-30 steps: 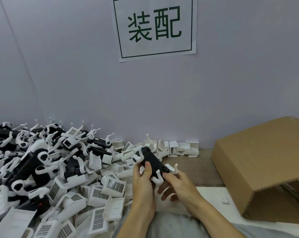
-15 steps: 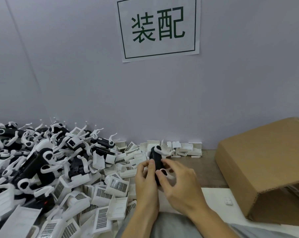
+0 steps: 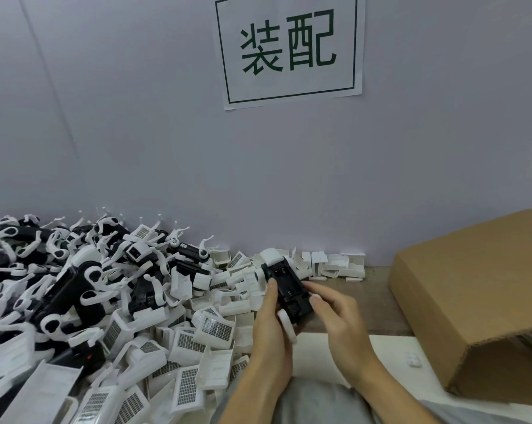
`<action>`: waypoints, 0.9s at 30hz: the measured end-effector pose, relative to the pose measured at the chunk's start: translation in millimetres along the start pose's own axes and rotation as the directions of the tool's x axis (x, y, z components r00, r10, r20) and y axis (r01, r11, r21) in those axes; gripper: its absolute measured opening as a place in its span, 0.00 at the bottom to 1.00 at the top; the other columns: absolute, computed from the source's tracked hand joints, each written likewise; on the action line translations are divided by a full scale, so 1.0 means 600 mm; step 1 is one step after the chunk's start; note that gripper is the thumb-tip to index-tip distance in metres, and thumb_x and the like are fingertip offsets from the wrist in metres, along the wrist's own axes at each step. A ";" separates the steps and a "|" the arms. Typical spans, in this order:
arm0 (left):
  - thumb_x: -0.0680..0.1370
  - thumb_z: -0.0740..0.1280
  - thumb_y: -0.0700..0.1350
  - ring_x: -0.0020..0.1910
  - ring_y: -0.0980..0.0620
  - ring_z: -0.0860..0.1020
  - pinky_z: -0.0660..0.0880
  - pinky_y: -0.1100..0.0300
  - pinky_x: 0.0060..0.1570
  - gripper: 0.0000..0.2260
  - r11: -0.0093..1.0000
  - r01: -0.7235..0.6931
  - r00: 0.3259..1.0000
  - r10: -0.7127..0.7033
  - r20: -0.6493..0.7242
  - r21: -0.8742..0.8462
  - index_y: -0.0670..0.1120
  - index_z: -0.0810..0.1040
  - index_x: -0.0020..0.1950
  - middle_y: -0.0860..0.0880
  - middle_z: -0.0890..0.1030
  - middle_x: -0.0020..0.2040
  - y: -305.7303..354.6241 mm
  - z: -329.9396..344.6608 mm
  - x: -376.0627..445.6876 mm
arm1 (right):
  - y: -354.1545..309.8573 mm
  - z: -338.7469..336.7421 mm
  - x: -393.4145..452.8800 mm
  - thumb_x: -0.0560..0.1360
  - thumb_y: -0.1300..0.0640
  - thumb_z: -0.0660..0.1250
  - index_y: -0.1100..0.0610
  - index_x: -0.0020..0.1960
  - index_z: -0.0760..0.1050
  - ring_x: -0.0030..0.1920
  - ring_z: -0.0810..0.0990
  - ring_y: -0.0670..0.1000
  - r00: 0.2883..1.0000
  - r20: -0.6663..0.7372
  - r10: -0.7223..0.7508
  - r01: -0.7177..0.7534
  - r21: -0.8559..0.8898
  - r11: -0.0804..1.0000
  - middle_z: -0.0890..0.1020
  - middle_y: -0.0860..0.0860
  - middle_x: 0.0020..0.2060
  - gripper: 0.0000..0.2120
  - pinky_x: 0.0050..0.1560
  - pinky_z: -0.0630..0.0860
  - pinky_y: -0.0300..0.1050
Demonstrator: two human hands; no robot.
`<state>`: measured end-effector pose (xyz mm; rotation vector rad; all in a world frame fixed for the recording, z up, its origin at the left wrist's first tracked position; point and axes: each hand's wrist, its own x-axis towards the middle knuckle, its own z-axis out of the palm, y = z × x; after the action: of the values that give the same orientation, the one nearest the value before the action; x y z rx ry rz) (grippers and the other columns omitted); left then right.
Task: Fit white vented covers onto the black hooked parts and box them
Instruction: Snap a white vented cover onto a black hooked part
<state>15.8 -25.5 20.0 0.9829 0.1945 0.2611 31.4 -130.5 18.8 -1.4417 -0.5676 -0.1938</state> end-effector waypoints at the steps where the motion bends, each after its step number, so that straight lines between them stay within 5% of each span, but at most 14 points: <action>1: 0.79 0.62 0.58 0.49 0.45 0.85 0.79 0.50 0.52 0.19 1.000 -0.012 1.000 0.013 -0.027 0.020 0.47 0.88 0.49 0.40 0.86 0.49 0.001 -0.001 0.003 | 0.001 0.003 -0.001 0.82 0.65 0.60 0.52 0.58 0.83 0.49 0.85 0.45 1.000 0.023 -0.007 0.009 -0.045 0.999 0.87 0.47 0.48 0.15 0.45 0.77 0.32; 5: 0.83 0.61 0.56 0.53 0.43 0.84 0.77 0.44 0.60 0.17 0.990 -0.120 0.959 0.134 -0.251 0.071 0.48 0.86 0.51 0.41 0.86 0.51 0.021 -0.005 0.011 | 0.008 0.007 -0.001 0.82 0.58 0.62 0.46 0.58 0.78 0.53 0.78 0.36 0.999 -0.048 0.002 -0.012 -0.208 0.978 0.83 0.42 0.52 0.10 0.49 0.71 0.27; 8: 0.83 0.60 0.57 0.57 0.46 0.80 0.75 0.45 0.62 0.13 0.969 -0.246 0.850 0.227 -0.474 0.024 0.52 0.80 0.54 0.46 0.83 0.55 0.049 -0.012 0.011 | 0.011 0.003 -0.001 0.80 0.60 0.64 0.48 0.53 0.77 0.49 0.77 0.37 0.998 -0.027 0.064 -0.070 -0.298 0.952 0.81 0.45 0.49 0.08 0.47 0.71 0.27; 11: 0.82 0.59 0.57 0.54 0.47 0.80 0.77 0.49 0.56 0.12 0.936 -0.350 0.770 0.270 -0.578 -0.029 0.53 0.78 0.51 0.49 0.82 0.51 0.073 -0.026 0.011 | 0.015 0.009 -0.005 0.78 0.61 0.66 0.50 0.49 0.83 0.56 0.75 0.35 0.967 0.243 0.082 0.056 -0.514 0.856 0.80 0.40 0.56 0.09 0.55 0.69 0.31; 13: 0.82 0.59 0.56 0.55 0.47 0.80 0.76 0.45 0.62 0.12 0.927 -0.372 0.755 0.273 -0.596 -0.046 0.52 0.79 0.52 0.50 0.82 0.51 0.080 -0.031 0.010 | 0.020 0.020 -0.008 0.77 0.56 0.64 0.48 0.54 0.83 0.68 0.66 0.36 0.885 0.444 0.143 0.182 -0.610 0.771 0.73 0.35 0.67 0.11 0.68 0.62 0.39; 16: 0.82 0.59 0.56 0.56 0.46 0.80 0.74 0.42 0.65 0.13 0.934 -0.356 0.761 0.276 -0.587 -0.022 0.52 0.79 0.49 0.49 0.83 0.52 0.078 -0.030 0.008 | 0.032 0.028 -0.010 0.78 0.51 0.61 0.47 0.64 0.79 0.72 0.61 0.38 0.796 0.560 0.229 0.276 -0.673 0.686 0.71 0.34 0.70 0.16 0.73 0.57 0.43; 19: 0.81 0.59 0.58 0.57 0.44 0.80 0.73 0.40 0.65 0.14 0.942 -0.335 0.778 0.281 -0.562 0.007 0.51 0.79 0.49 0.47 0.83 0.53 0.071 -0.028 0.005 | 0.040 0.022 -0.009 0.78 0.53 0.65 0.47 0.61 0.79 0.64 0.71 0.40 0.852 0.472 0.227 0.199 -0.692 0.694 0.76 0.40 0.63 0.13 0.65 0.63 0.31; 23: 0.83 0.58 0.57 0.55 0.48 0.80 0.74 0.44 0.63 0.14 0.941 -0.335 0.802 0.313 -0.508 0.050 0.51 0.79 0.51 0.49 0.83 0.52 0.061 -0.024 0.005 | 0.057 0.011 -0.006 0.75 0.62 0.65 0.42 0.63 0.73 0.49 0.76 0.40 0.892 0.339 0.299 0.053 -0.736 0.675 0.75 0.44 0.53 0.22 0.54 0.74 0.35; 27: 0.84 0.58 0.55 0.55 0.49 0.80 0.77 0.50 0.56 0.12 0.947 -0.306 0.853 0.319 -0.413 0.099 0.52 0.79 0.53 0.50 0.83 0.52 0.054 -0.020 0.007 | 0.061 -0.008 0.006 0.78 0.63 0.62 0.47 0.63 0.76 0.47 0.75 0.39 0.959 0.192 0.209 -0.011 -0.711 0.703 0.77 0.41 0.46 0.18 0.47 0.70 0.27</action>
<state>12.1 2.4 40.3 0.9764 0.4381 0.7794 52.4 -129.1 -11.5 -2.2818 -0.6496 -0.1279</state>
